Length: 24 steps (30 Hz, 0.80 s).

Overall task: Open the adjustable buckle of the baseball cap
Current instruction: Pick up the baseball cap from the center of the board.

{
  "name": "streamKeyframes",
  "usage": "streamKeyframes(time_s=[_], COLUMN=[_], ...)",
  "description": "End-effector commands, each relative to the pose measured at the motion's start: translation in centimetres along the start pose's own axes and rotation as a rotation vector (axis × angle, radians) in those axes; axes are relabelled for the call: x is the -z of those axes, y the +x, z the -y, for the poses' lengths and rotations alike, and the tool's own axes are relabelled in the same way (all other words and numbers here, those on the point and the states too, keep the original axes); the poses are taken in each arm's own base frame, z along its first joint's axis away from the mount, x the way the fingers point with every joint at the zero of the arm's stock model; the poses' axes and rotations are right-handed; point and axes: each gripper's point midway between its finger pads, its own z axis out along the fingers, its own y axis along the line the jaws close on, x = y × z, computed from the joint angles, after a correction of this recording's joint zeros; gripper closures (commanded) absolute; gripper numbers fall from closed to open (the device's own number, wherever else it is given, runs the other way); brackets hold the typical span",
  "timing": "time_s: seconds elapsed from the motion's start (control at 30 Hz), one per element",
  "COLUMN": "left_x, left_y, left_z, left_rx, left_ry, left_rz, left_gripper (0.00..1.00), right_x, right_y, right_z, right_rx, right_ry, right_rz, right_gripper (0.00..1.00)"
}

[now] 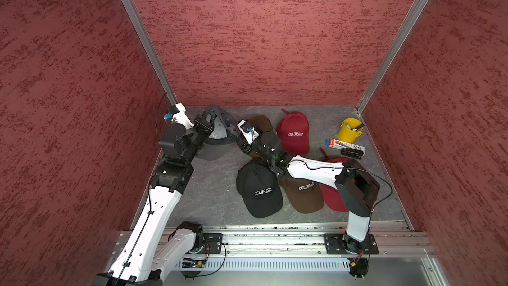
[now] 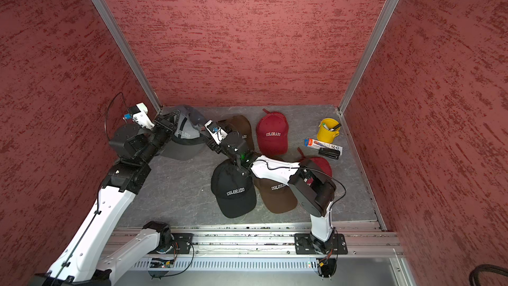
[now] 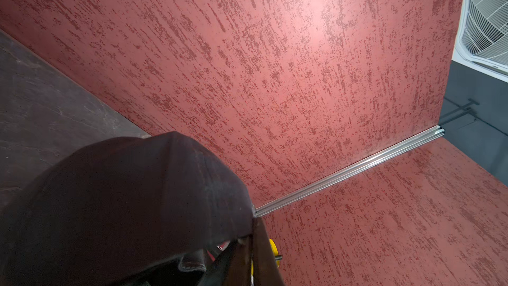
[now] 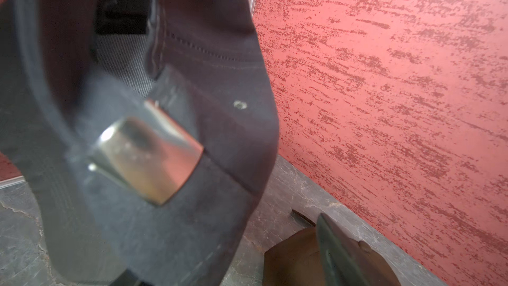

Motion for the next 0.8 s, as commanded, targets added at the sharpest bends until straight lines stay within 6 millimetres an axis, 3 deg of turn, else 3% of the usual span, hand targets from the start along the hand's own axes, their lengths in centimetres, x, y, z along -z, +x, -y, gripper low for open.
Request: streamKeyframes(time_s=[0.0, 0.2, 0.37, 0.57, 0.7, 0.77], left_x=[0.6, 0.9, 1.0, 0.5, -0.1, -0.4], left_y=[-0.6, -0.6, -0.5, 0.3, 1.2, 1.6], left_z=[1.2, 0.7, -0.2, -2.8, -3.9, -3.9], left_rx=[0.002, 0.023, 0.047, 0.095, 0.114, 0.114], left_ry=[0.049, 0.051, 0.042, 0.004, -0.009, -0.001], left_rz=[0.035, 0.04, 0.043, 0.023, -0.008, -0.031], left_gripper=[1.0, 1.0, 1.0, 1.0, 1.0, 0.9], right_x=[-0.1, 1.0, 2.1, 3.1, 4.0, 4.1], right_y=[-1.7, -3.5, -4.6, -5.5, -6.8, -7.4], right_z=[0.3, 0.5, 0.9, 1.5, 2.2, 2.5], right_rx=[-0.043, -0.07, -0.083, -0.11, -0.126, -0.129], right_ry=[0.031, 0.027, 0.03, 0.047, 0.065, 0.072], right_rz=[0.082, 0.177, 0.21, 0.189, 0.203, 0.199], right_gripper=[0.36, 0.66, 0.81, 0.98, 1.0, 1.0])
